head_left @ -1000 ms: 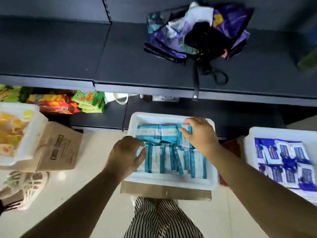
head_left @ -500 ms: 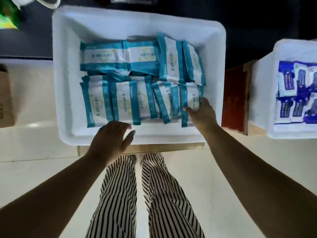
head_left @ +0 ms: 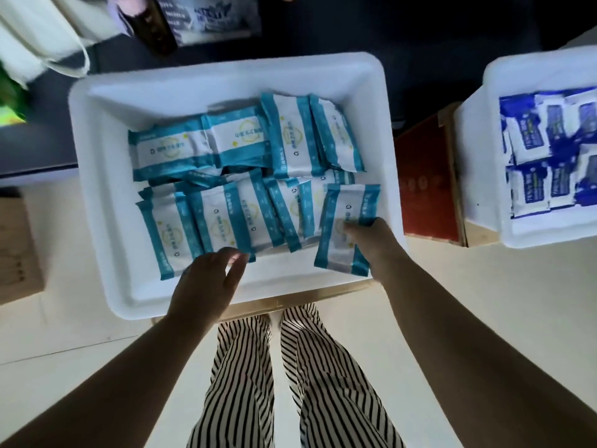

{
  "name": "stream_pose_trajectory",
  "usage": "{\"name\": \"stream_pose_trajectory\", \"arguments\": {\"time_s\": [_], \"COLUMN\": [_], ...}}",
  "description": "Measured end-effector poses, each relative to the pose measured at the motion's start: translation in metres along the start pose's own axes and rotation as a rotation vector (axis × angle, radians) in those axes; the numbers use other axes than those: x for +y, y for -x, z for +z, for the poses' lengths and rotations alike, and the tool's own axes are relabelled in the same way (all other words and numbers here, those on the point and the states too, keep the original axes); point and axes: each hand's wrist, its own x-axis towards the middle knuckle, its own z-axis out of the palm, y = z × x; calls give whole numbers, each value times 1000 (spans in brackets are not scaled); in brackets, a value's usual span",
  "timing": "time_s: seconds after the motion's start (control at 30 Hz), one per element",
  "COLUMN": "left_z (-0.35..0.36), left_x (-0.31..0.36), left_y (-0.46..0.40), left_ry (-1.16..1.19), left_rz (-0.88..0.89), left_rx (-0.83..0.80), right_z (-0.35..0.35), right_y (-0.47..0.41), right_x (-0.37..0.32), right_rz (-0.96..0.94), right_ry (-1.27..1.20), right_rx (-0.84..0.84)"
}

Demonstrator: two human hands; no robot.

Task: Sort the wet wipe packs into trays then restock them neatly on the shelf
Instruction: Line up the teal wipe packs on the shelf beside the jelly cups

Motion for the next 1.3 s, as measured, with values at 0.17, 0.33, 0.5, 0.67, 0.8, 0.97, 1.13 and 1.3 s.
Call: {"name": "stream_pose_trajectory", "arguments": {"time_s": [0.17,0.33,0.5,0.67,0.8,0.97,1.13,1.3], "left_z": [-38,-40,-12,-12,-26,-44,-64,-75], "left_x": [59,92,93,94,70,39,31,31], "left_y": [-53,-121,-141,-135,-111,-83,-83,-79], "left_ry": [179,251,714,844,1086,1250,1717,1385], "left_rz": [-43,-316,-693,-686,-661,-637,-757,-610], "left_rx": [83,-84,-61,89,158,392,488,360], "right_z": [-22,-46,-53,-57,-49,-41,-16,2], "right_y": [10,5,5,11,19,33,45,40], "right_x": [-3,-1,2,1,4,-2,-30,-57], "right_rz": [69,-121,-69,24,-138,-408,-466,-277], "right_ry": [14,-34,-167,-225,136,233,-370,-706], "right_rx": [-103,9,-23,-138,44,228,6,-179]}}
